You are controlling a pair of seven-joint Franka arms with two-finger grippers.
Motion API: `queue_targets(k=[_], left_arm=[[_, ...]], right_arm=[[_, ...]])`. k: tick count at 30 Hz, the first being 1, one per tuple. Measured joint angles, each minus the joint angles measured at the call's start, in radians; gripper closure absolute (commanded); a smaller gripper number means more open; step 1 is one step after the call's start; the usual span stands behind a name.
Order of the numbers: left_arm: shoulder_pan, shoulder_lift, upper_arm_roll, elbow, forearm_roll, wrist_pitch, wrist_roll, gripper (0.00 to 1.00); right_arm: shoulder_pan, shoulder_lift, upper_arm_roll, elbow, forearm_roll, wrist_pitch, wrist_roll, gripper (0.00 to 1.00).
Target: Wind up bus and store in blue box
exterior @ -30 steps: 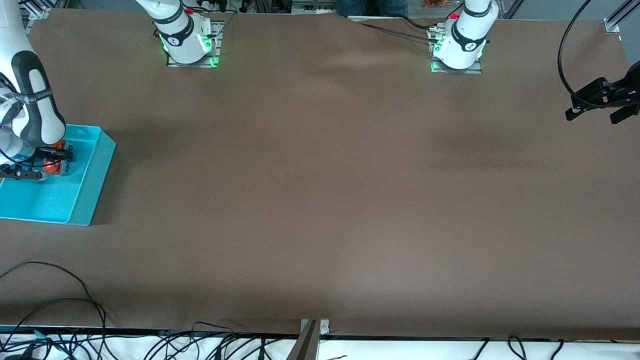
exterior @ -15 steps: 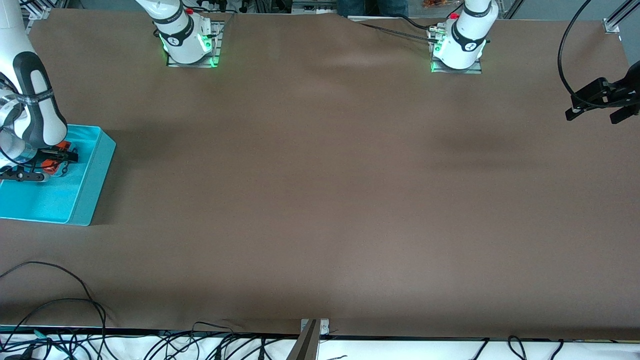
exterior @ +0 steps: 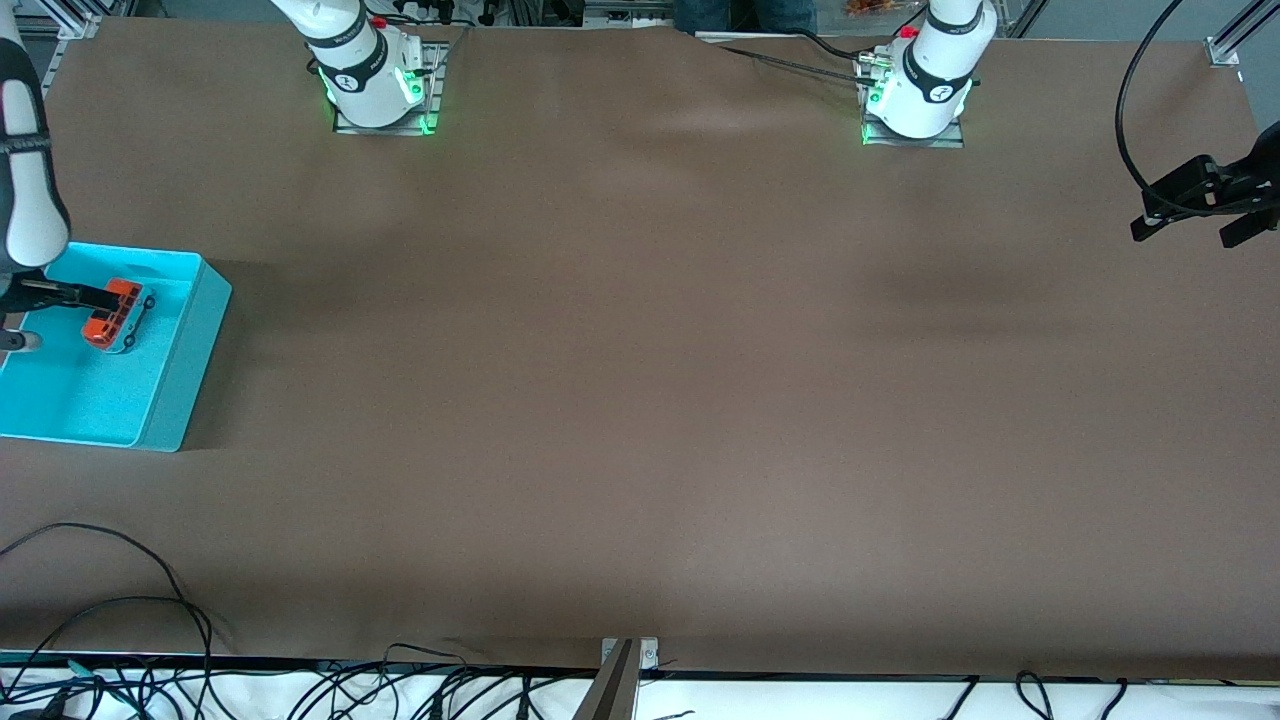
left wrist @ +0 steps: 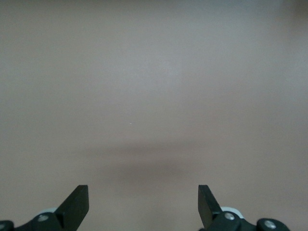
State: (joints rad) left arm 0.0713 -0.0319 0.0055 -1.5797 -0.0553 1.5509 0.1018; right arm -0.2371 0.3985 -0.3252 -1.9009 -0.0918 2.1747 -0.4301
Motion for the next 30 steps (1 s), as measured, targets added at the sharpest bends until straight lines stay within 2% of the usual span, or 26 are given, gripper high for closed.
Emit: queue_targets(k=[10, 18, 23, 30], left_arm=[[0.0, 0.0, 0.0, 0.0, 0.0, 0.0, 0.0, 0.0], [0.0, 0.0, 0.0, 0.0, 0.0, 0.0, 0.0, 0.0], [0.0, 0.0, -0.001, 0.0, 0.0, 0.0, 0.0, 0.0], [0.0, 0.0, -0.004, 0.0, 0.0, 0.0, 0.0, 0.0]], right_arm=[[0.002, -0.125, 0.054, 0.155, 0.003, -0.325, 0.033, 0.0], [0.005, -0.217, 0.12, 0.309, 0.08, -0.595, 0.141, 0.0], [0.005, -0.253, 0.129, 0.365, 0.128, -0.694, 0.163, 0.0], [0.005, -0.297, 0.15, 0.38, 0.138, -0.802, 0.164, 0.0]])
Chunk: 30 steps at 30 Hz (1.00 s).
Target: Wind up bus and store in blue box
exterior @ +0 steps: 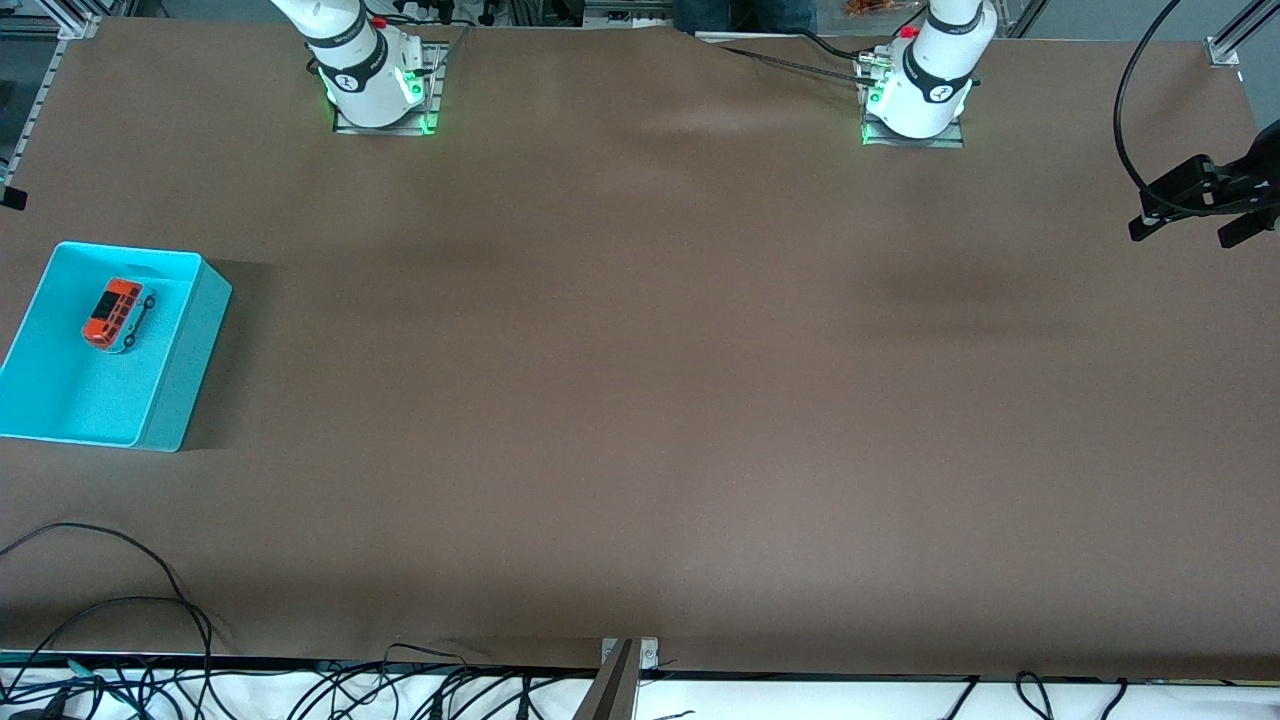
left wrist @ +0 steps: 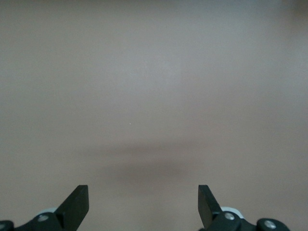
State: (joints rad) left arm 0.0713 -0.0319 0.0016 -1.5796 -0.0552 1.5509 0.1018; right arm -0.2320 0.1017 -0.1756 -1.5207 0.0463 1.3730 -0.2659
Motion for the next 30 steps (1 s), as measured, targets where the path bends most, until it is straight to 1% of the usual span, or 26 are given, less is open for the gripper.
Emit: queue_targets(k=[7, 13, 25, 30], left_arm=[[0.0, 0.0, -0.001, 0.0, 0.0, 0.0, -0.001, 0.0], [0.0, 0.0, -0.001, 0.009, 0.0, 0.0, -0.002, 0.0], [0.0, 0.0, -0.001, 0.014, 0.0, 0.0, -0.004, 0.0], [0.0, 0.0, -0.001, 0.014, 0.0, 0.0, -0.005, 0.0]], right_arm=[[0.011, -0.008, 0.058, 0.029, 0.003, -0.049, 0.075, 0.0], [0.07, -0.013, 0.104, 0.064, 0.004, -0.063, 0.152, 0.0], [0.255, -0.023, 0.115, 0.07, 0.005, -0.071, 0.326, 0.0], [0.294, -0.023, 0.121, 0.07, 0.005, -0.06, 0.362, 0.0]])
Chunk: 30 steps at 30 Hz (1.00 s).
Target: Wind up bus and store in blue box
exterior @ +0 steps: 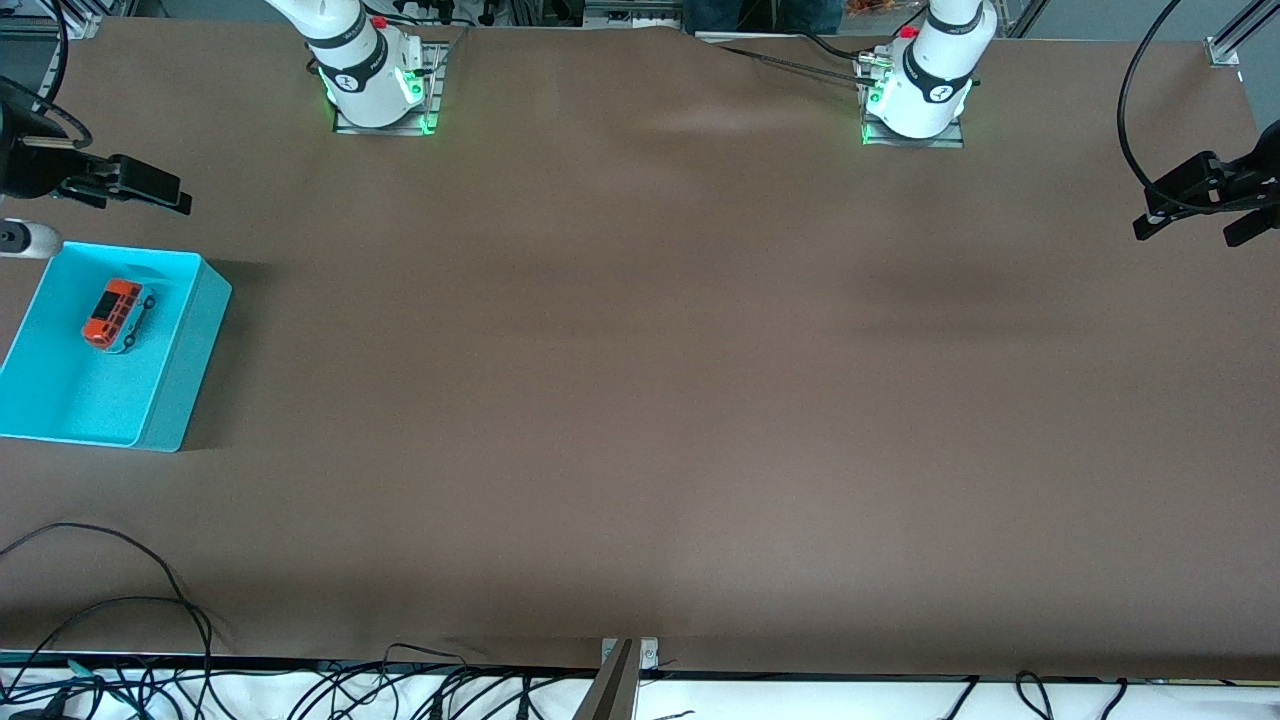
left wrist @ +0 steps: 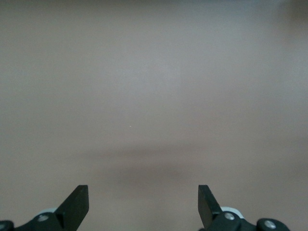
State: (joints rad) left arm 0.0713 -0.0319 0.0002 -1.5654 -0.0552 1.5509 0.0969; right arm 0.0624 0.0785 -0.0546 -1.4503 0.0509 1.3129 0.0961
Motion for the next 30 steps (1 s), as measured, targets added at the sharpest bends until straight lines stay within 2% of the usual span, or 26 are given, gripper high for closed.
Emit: queue_targets(k=[10, 30], left_arm=[[0.0, 0.0, 0.0, 0.0, 0.0, 0.0, -0.001, 0.0], [0.0, 0.0, 0.0, 0.0, 0.0, 0.0, -0.003, 0.0]], right_arm=[[0.006, 0.008, 0.051, -0.021, -0.008, 0.057, 0.041, 0.0], [0.001, 0.005, 0.048, -0.03, -0.023, 0.09, 0.042, 0.0]])
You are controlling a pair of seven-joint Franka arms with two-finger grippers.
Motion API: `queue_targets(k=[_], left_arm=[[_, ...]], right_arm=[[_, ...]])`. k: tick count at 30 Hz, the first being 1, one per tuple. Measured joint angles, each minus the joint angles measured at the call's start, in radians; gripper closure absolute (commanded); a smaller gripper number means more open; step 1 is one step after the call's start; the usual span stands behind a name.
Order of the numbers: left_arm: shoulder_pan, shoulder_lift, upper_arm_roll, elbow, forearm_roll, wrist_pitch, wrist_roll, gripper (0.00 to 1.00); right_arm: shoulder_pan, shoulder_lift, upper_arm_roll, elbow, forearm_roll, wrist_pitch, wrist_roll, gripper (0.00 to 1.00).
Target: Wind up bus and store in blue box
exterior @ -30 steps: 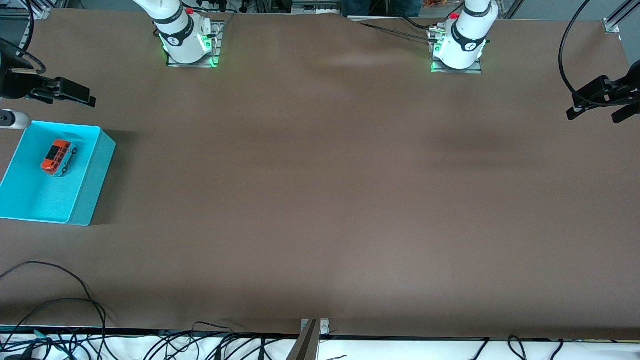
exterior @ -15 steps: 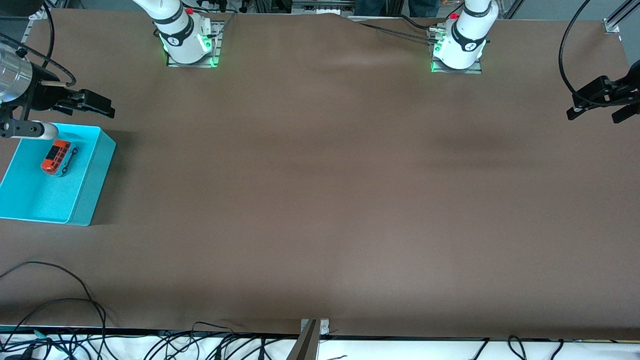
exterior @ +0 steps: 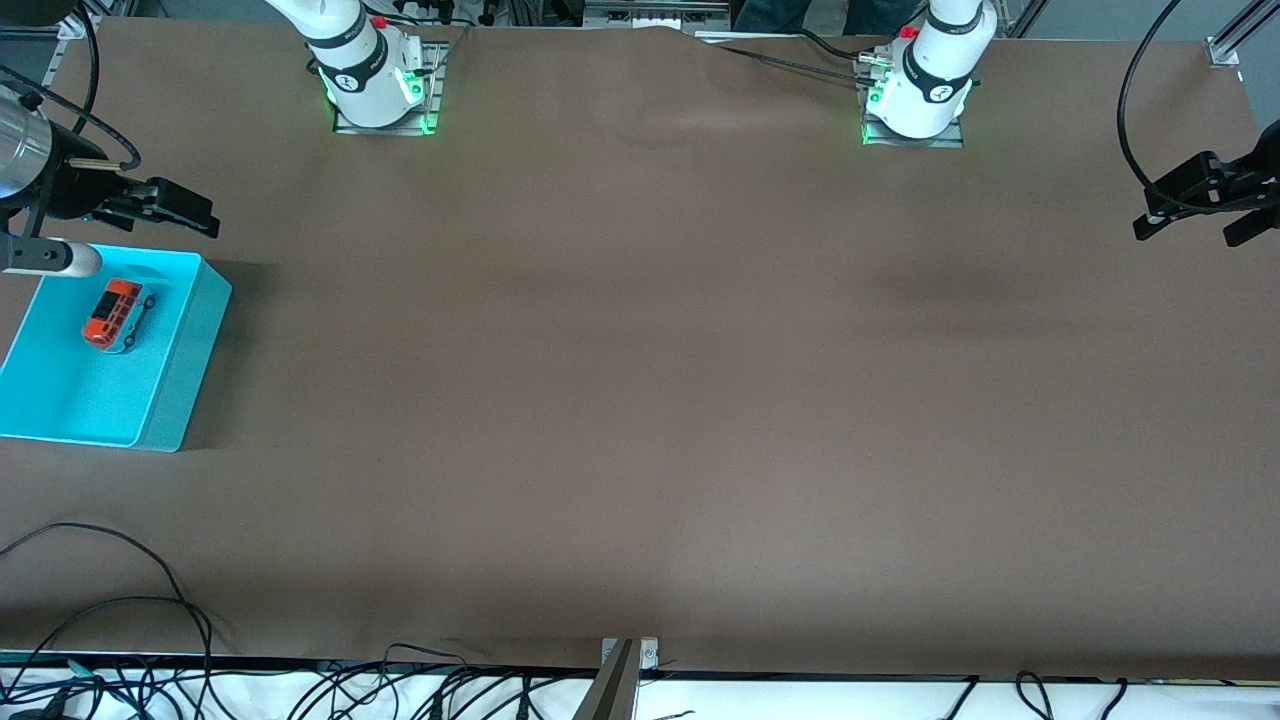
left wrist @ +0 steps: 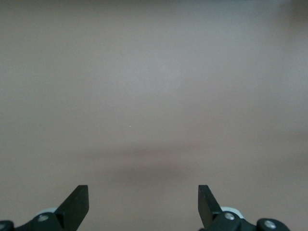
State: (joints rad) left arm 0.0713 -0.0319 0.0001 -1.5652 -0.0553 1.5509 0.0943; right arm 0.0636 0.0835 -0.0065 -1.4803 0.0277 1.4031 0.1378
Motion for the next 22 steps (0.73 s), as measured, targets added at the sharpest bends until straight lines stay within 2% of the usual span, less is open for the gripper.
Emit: queue_targets(k=[12, 22], left_arm=[[0.0, 0.0, 0.0, 0.0, 0.0, 0.0, 0.0, 0.0], [0.0, 0.0, 0.0, 0.0, 0.0, 0.0, -0.001, 0.0]], right_arm=[[-0.053, 0.0, -0.009, 0.0, -0.001, 0.0, -0.069, 0.0], [-0.058, 0.0, -0.012, 0.0, -0.001, -0.001, -0.075, 0.0]])
